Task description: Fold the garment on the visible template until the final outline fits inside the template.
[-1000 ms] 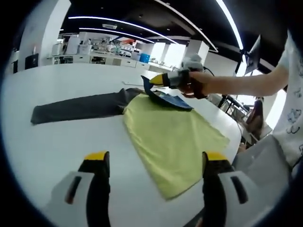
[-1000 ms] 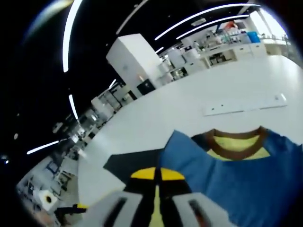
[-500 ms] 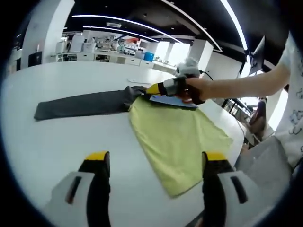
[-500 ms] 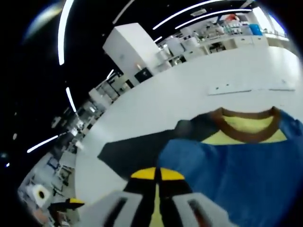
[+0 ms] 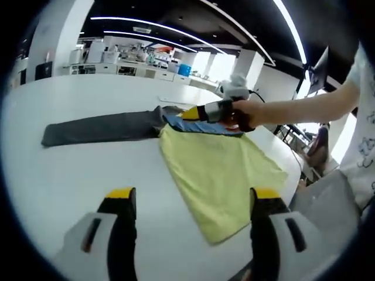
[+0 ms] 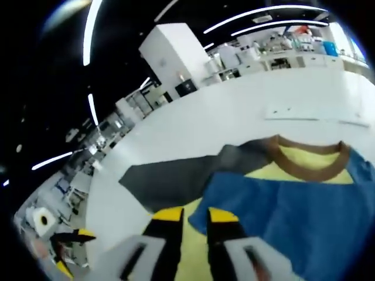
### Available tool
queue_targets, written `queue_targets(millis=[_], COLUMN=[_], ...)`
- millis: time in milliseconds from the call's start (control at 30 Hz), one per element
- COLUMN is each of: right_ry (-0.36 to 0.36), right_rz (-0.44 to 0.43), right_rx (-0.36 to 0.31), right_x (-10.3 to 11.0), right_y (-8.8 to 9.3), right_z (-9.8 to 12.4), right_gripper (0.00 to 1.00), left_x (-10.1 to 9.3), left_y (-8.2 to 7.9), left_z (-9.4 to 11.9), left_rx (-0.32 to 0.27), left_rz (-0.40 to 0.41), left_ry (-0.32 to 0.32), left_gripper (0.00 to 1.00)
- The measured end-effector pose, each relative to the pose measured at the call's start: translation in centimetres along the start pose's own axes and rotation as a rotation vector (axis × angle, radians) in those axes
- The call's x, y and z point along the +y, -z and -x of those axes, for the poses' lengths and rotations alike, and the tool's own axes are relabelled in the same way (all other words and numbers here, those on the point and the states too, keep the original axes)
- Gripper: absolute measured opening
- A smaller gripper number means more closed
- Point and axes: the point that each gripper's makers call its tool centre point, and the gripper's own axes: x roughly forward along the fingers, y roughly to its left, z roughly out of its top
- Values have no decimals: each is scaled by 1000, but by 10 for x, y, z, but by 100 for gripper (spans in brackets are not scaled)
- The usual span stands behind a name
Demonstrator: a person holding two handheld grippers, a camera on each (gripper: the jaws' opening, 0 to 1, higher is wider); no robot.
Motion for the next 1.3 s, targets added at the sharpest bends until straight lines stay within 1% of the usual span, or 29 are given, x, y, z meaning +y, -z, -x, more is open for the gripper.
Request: queue_targets(millis=[100,200,233,267,300,433,467,500,533,600,733,800,833,867,900,933,967,1000,1033,1067,1200,1233,1267,1300], right_ry=[6,12,10,11,13,36,42,54,67,65,85,91,100,104,108,109,111,112,98,93,116,118,125,134], right_rz=[44,75,78,63,59,89,106,152,132,108,125,136,141,146,152,155,154,139,90,86,112,111,109,112], right_rx=[-6,-27,-37,-48,-51,-74,-81,-104,-107,-128,-142,-139,-135,-134,-137,-138,-138,-142,-167,-169,-157,-156,-149,-146], right_x=[1,-1,-2,-3,-9,-16,-17,-17,-22,-25,-35,-32,-40,-39,-33,-33,-40,-41,-37,-38,-46,-44,-46,-54], right_y=[-1,-3,-5,-5,-8,-11,-12,-16,-17,-24,-32,-34,-33,-33,-35,-35,-32,-32,-35,-35,-28,-24,-21,-20], right_z=[5,10,11,13,12,22,25,31,34,39,53,62,68,71,75,78,80,86,91,95,113,119,126,129], right_gripper=[24,37,43,46,49,70,73,81,88,99,100,100,100,100,100,100,100,100,100,100,100,100,100,100], left_x=[0,-1,-1,-1,-1,-3,-4,-4,-3,-5,-5,-4,-2,-1,-1,-1,2,7,9,13,32,36,42,45], left_y=[0,-1,-1,-1,-1,-3,-4,-5,-5,-7,-7,-9,-11,-12,-16,-19,-22,-26,-29,-32,-48,-51,-54,-57], left_z=[0,0,0,0,0,0,1,1,1,1,2,3,4,5,6,6,8,10,11,13,19,20,22,23], left_rx=[-2,-3,-2,-4,-3,-12,-17,-21,-21,-26,-32,-39,-45,-50,-66,-85,-99,-115,-121,-129,-163,-166,-166,-167], left_rz=[0,2,3,10,10,22,25,23,23,15,18,18,20,25,42,68,85,100,102,104,101,94,85,80], left_ry=[2,7,10,12,13,22,23,26,26,29,41,43,41,39,44,47,44,41,36,27,-21,-28,-35,-41], left_gripper=[76,76,76,76,76,77,77,76,76,76,77,77,77,76,76,76,76,76,76,76,75,75,75,74])
